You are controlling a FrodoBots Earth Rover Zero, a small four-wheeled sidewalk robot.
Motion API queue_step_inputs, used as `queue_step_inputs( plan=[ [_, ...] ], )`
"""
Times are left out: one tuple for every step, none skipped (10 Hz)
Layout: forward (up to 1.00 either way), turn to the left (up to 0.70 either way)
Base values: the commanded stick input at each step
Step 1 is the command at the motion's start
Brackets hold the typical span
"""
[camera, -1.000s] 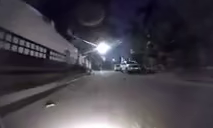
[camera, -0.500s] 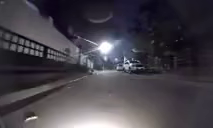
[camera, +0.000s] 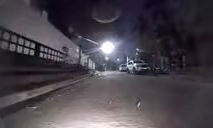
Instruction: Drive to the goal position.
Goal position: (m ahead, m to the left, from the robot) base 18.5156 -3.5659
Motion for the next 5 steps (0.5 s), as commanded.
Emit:
queue_step_inputs(
  plan=[
    [0.00, 0.00],
    [0.00, 0.00],
    [0.00, 0.00],
    [0.00, 0.00],
    [0.27, 0.00]
  ],
)
